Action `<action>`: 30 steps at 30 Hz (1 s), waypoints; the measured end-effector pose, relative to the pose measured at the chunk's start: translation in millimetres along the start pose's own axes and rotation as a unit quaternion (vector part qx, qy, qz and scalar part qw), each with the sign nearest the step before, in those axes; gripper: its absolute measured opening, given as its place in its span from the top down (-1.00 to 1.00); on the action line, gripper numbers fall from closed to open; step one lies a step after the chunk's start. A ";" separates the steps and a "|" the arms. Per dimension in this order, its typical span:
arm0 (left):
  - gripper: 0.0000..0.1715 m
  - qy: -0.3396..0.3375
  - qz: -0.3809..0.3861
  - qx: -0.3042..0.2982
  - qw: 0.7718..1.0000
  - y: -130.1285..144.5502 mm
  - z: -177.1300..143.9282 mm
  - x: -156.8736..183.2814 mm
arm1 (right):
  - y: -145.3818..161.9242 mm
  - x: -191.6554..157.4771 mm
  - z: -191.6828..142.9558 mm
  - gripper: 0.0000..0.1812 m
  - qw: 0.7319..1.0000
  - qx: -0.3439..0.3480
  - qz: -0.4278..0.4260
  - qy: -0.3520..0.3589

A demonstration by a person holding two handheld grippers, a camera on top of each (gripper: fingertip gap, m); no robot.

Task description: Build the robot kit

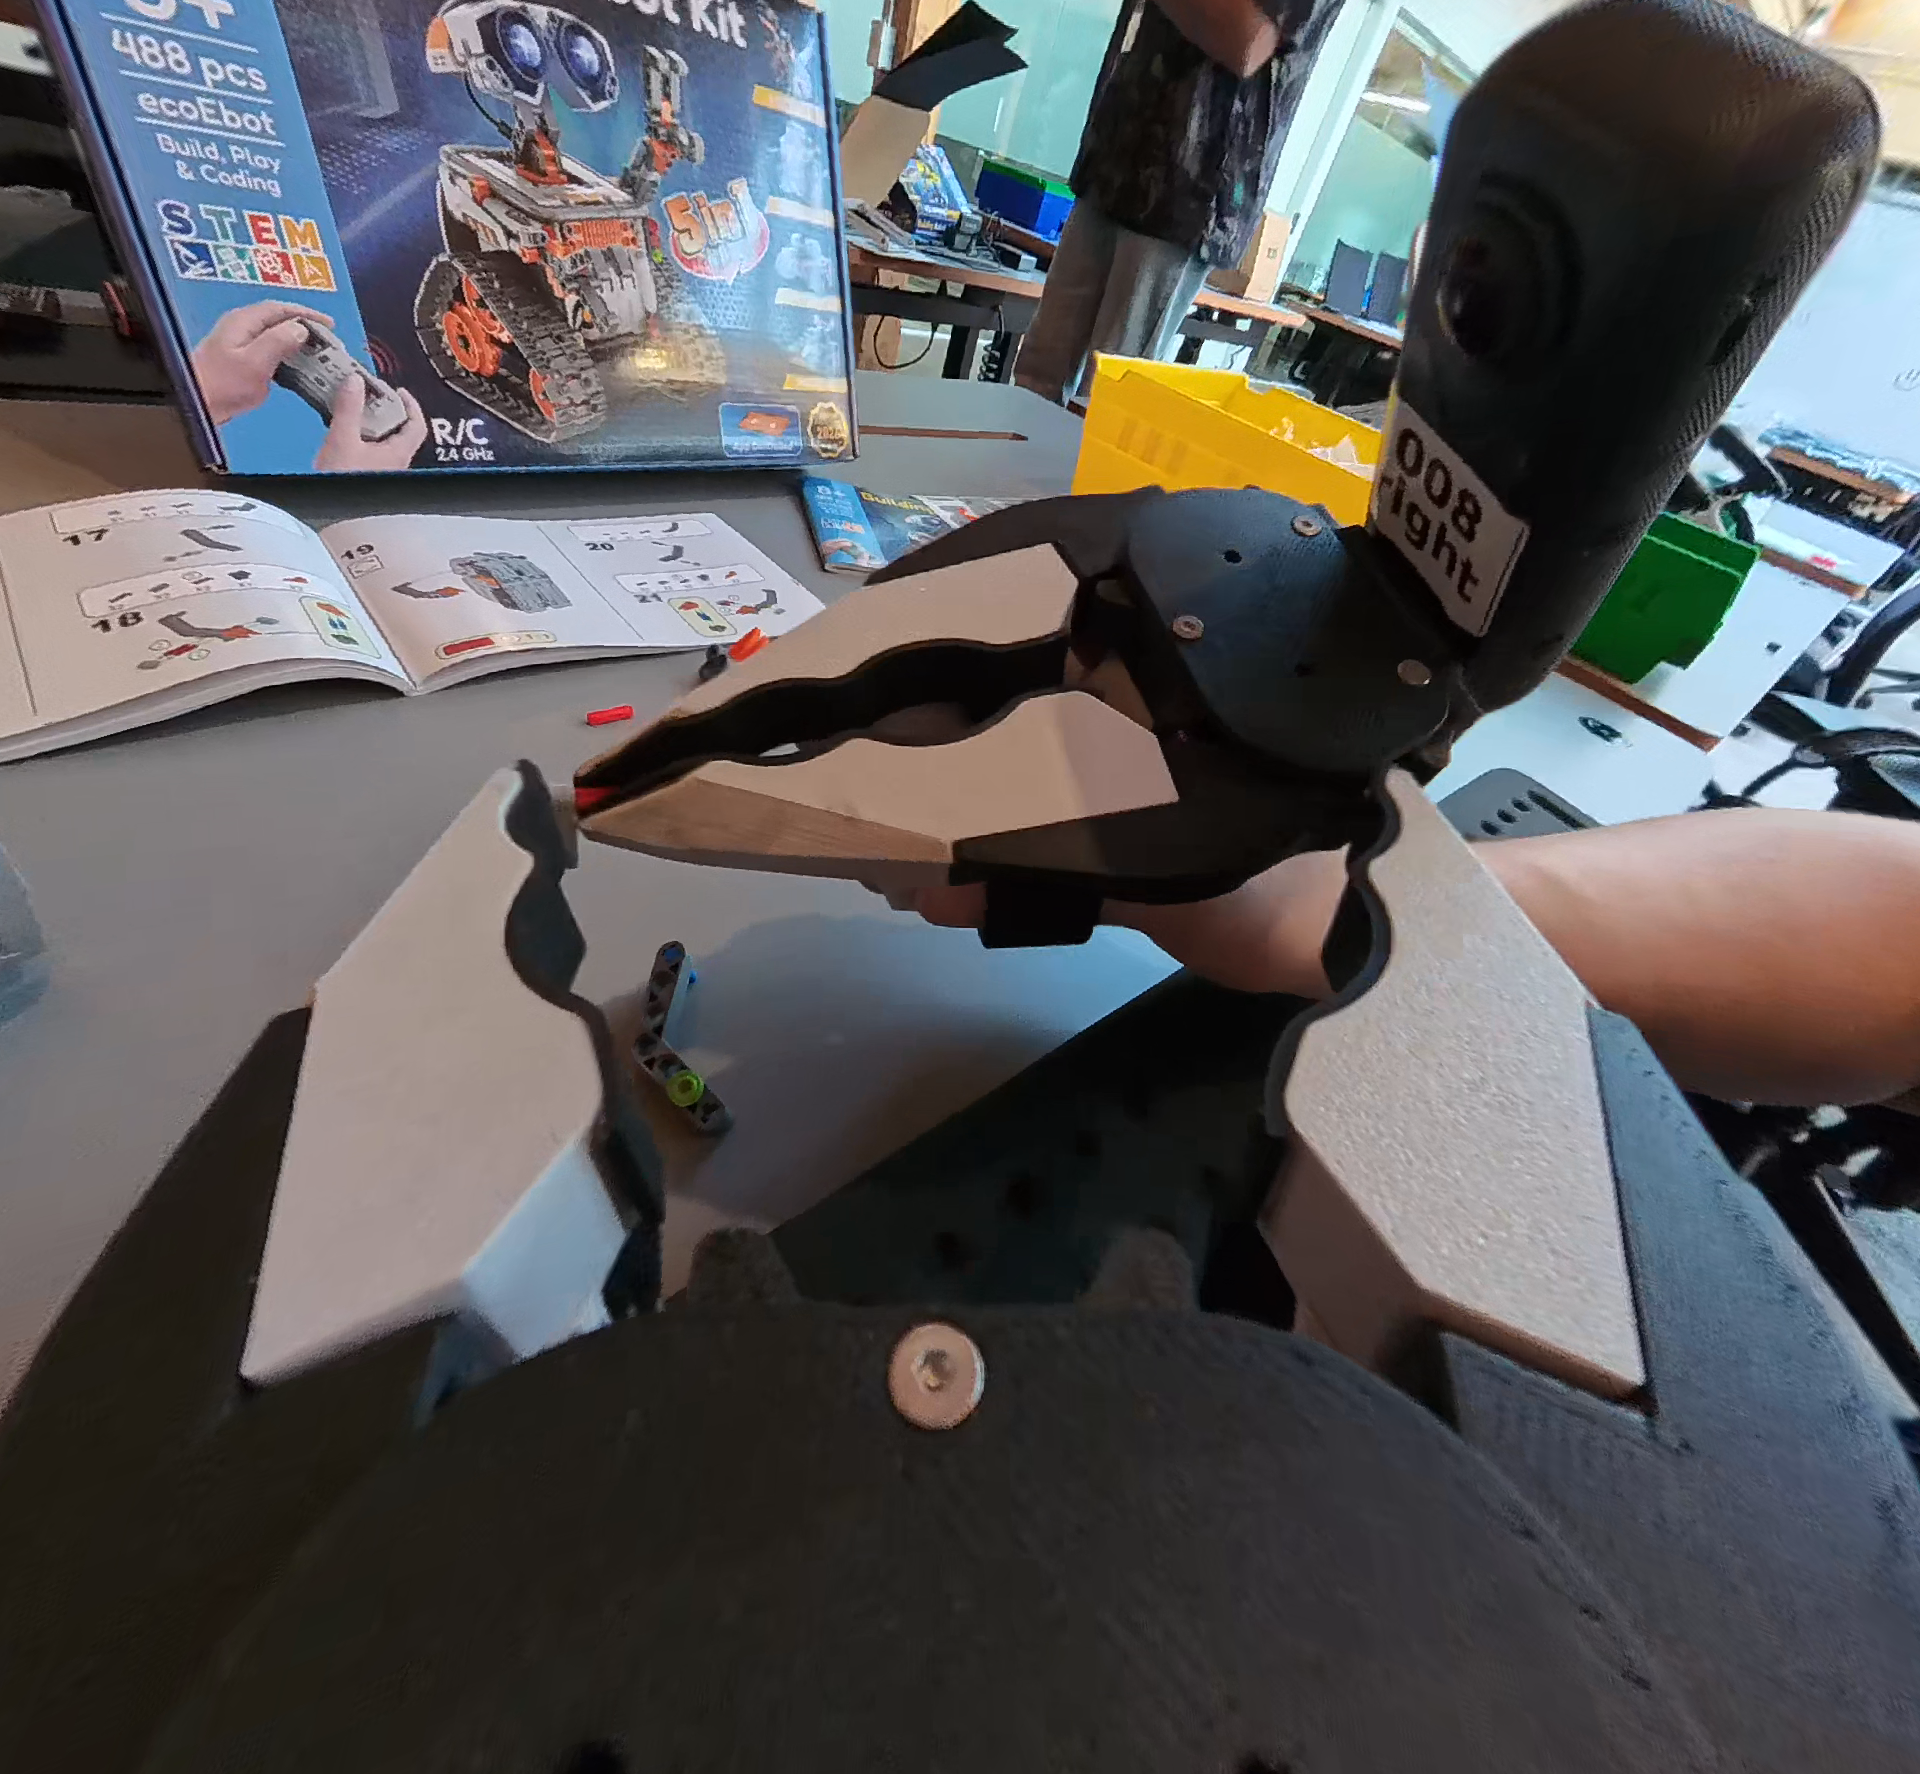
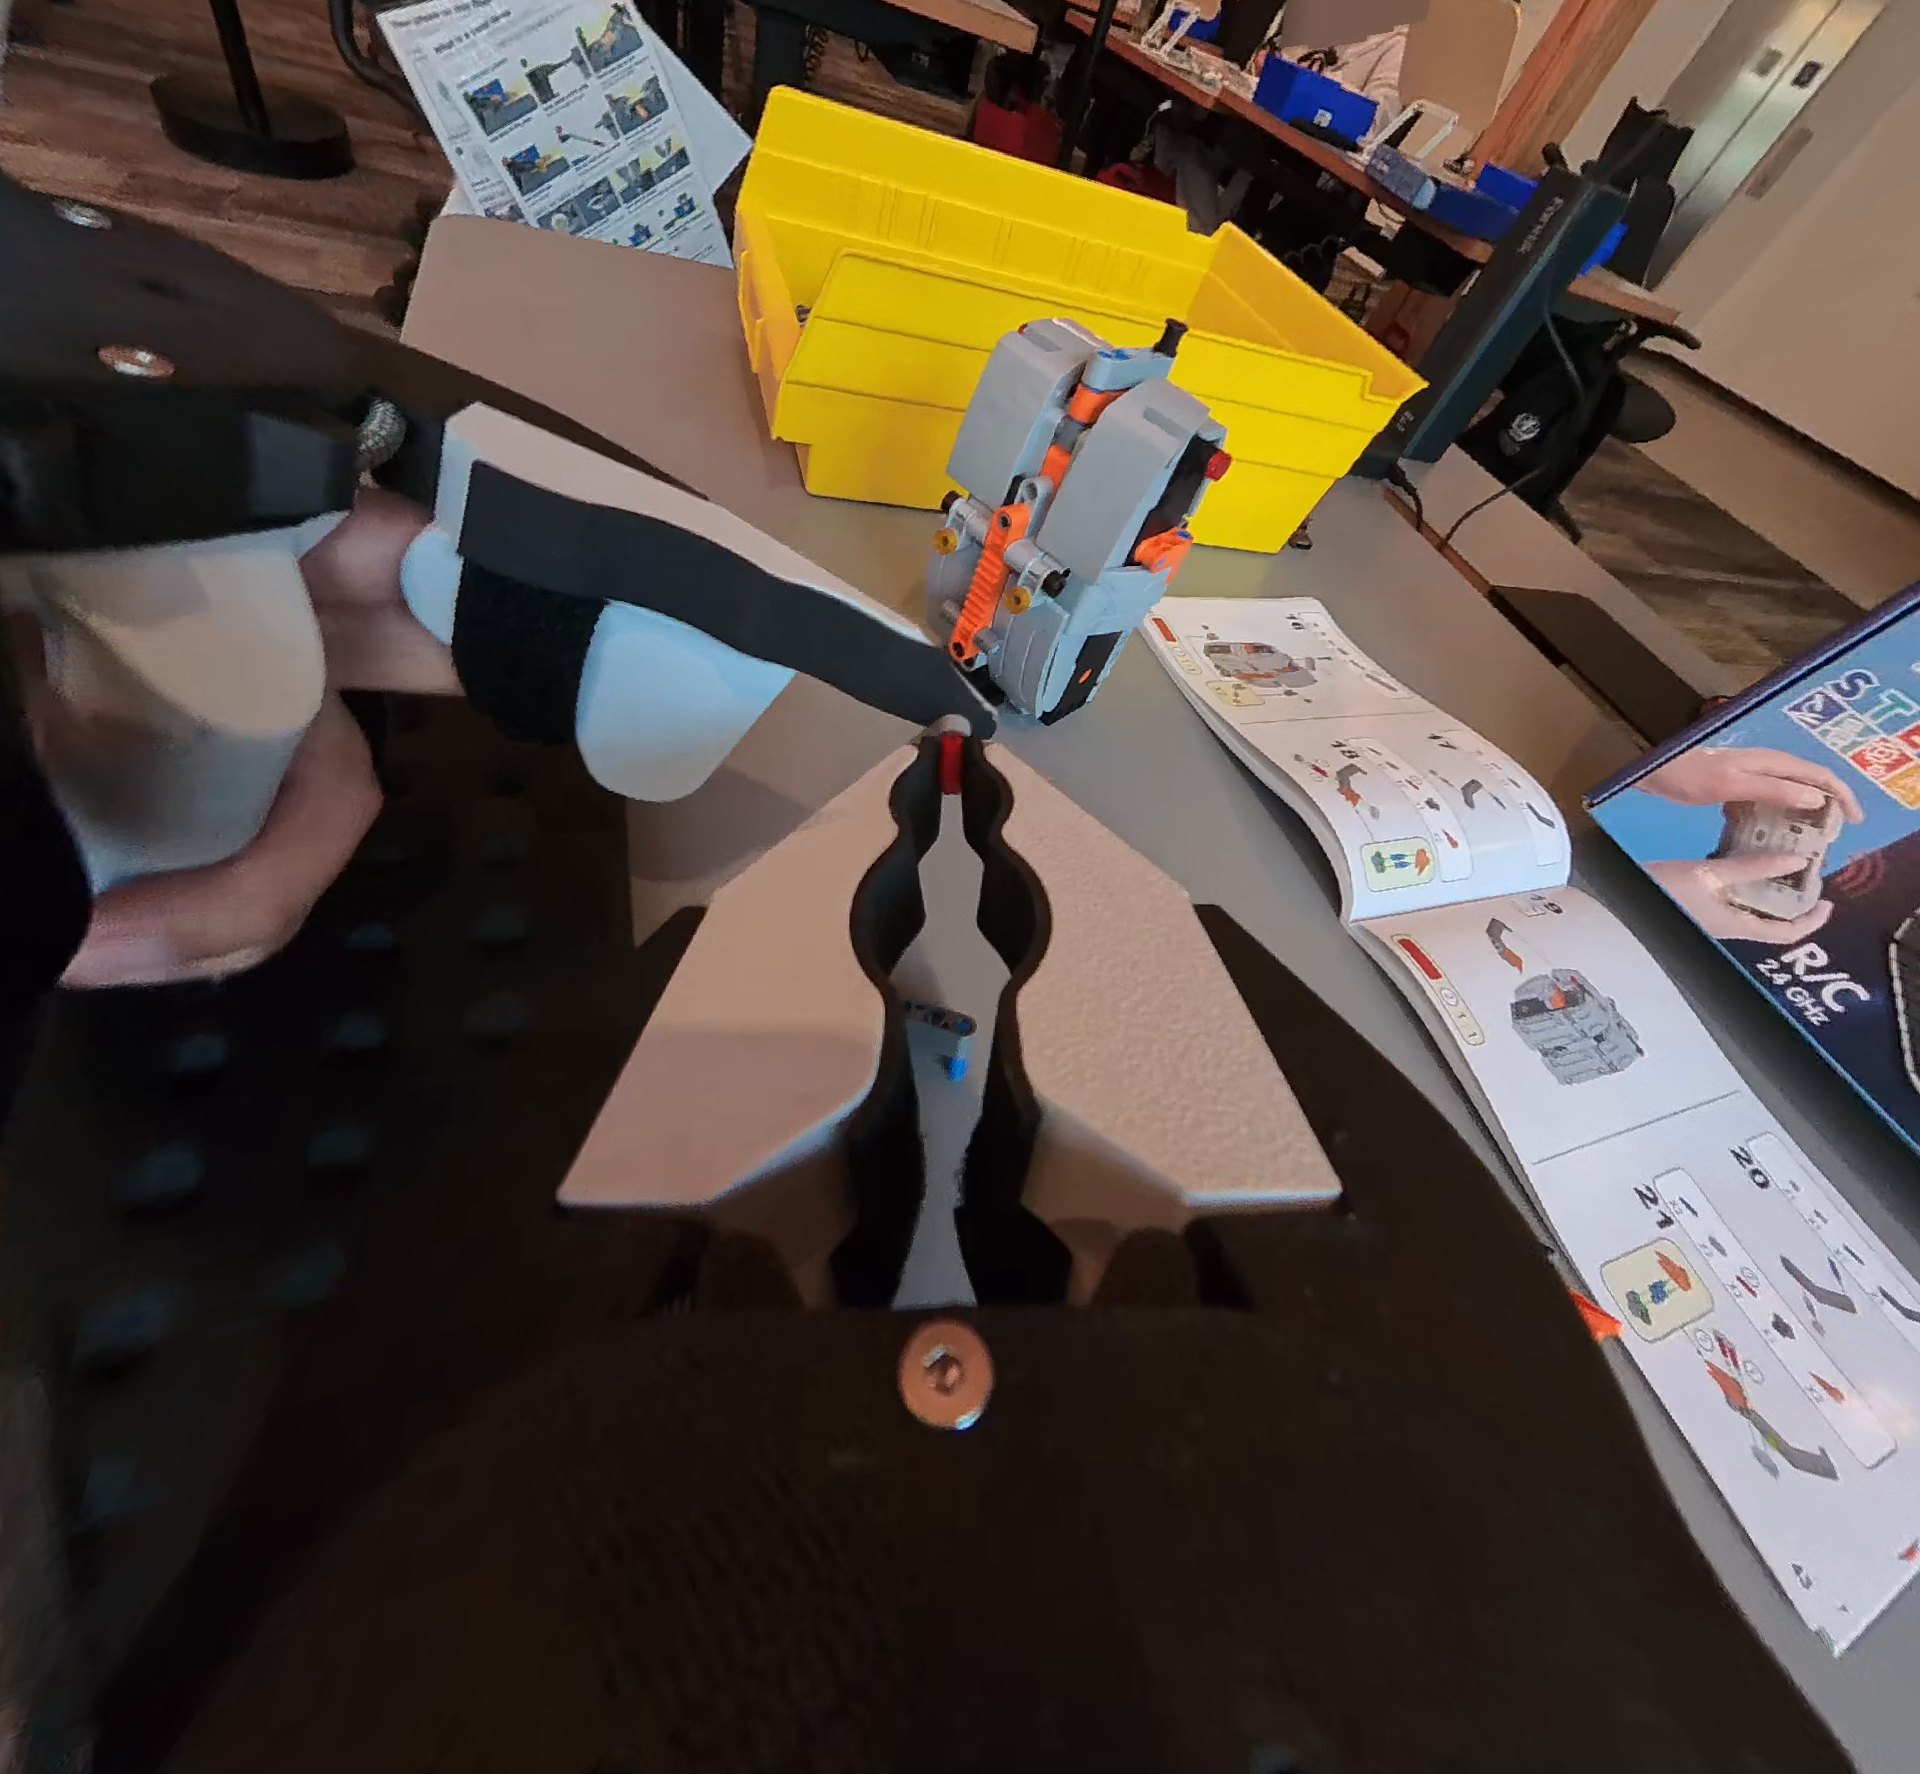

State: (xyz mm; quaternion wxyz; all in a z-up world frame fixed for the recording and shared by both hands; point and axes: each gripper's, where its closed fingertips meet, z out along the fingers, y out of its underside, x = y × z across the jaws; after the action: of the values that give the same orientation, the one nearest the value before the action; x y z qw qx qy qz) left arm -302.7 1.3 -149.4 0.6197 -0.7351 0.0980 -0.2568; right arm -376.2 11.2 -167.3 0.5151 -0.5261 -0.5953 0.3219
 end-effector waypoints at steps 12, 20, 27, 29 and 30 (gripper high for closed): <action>-0.50 0.002 0.004 -0.009 1.000 -2.2 -4.7 -9.9 | -3.3 2.1 -0.5 0.96 1.000 0.008 0.013 -0.023; 0.40 0.131 -0.117 0.088 0.980 -52.3 -51.8 -17.5 | -67.7 -13.5 -51.8 0.96 0.959 0.239 0.050 -0.143; 0.67 0.177 -0.066 0.108 0.976 -61.3 -57.2 12.2 | -88.6 -23.1 -76.0 0.96 0.922 0.326 0.058 -0.200; 0.78 0.160 -0.027 0.102 0.982 -60.4 -55.5 15.7 | -87.8 -24.7 -74.4 0.96 0.923 0.324 0.057 -0.202; 0.90 0.164 -0.020 0.101 0.981 -60.9 -56.3 18.8 | -87.2 -24.1 -73.4 0.96 0.923 0.323 0.058 -0.201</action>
State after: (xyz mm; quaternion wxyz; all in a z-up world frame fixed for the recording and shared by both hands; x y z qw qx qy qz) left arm -325.5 -42.9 -80.4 0.6613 -0.6181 0.1574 -0.3947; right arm -334.1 -44.4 -74.0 0.5072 -0.2889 -0.5187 0.6247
